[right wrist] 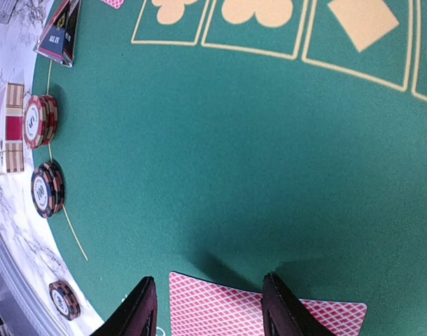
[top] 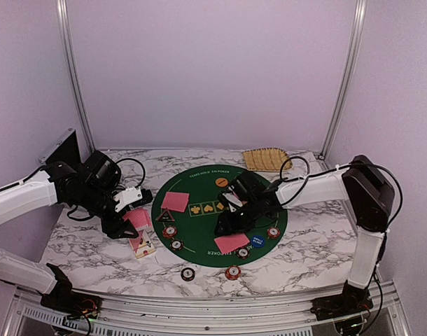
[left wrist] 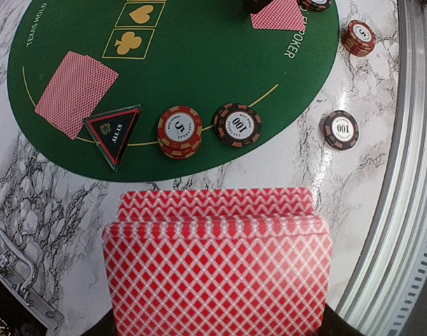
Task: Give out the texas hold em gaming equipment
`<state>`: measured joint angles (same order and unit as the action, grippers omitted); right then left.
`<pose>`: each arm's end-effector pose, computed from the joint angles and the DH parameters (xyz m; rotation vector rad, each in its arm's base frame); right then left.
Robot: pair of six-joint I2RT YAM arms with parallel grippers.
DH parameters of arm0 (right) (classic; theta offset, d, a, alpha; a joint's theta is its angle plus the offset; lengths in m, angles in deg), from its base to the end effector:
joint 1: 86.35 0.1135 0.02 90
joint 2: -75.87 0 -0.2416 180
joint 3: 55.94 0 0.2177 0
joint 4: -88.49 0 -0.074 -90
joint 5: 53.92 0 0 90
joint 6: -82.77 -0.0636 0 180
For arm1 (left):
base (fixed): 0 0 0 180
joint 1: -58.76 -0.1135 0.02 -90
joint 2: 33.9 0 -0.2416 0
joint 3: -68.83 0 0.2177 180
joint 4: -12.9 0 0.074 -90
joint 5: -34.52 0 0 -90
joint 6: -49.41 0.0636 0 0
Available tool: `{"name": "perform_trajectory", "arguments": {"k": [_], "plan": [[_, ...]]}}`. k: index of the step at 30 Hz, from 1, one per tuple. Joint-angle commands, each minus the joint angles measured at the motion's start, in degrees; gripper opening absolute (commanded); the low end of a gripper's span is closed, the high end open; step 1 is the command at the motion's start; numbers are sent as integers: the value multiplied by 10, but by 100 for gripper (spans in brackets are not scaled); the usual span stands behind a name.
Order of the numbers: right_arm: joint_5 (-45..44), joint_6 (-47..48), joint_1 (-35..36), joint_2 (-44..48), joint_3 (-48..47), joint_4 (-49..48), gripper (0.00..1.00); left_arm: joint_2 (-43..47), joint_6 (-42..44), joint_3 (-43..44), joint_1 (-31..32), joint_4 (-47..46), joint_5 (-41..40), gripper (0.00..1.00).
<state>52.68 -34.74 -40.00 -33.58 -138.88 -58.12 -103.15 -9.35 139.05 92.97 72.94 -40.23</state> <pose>0.2374 0.2752 0.1274 -0.5646 2.7342 0.7760 0.1739 -0.1384 0.2270 1.4788 2.1241 -0.3647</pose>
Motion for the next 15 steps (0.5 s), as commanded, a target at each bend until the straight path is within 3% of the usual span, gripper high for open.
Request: {"name": "perform_trajectory", "arguments": {"k": [1,7,11,15], "plan": [[1,-17,7,27,22,25,50,16,3,7,-1,0,12,0],[0,-19,9,54,-6,38,54,18,4,6,-1,3,11,0],[33,-43,16,67,-34,11,69,19,4,7,-1,3,11,0],[103,-111,18,73,-36,-81,85,19,4,7,-1,3,10,0]]}}
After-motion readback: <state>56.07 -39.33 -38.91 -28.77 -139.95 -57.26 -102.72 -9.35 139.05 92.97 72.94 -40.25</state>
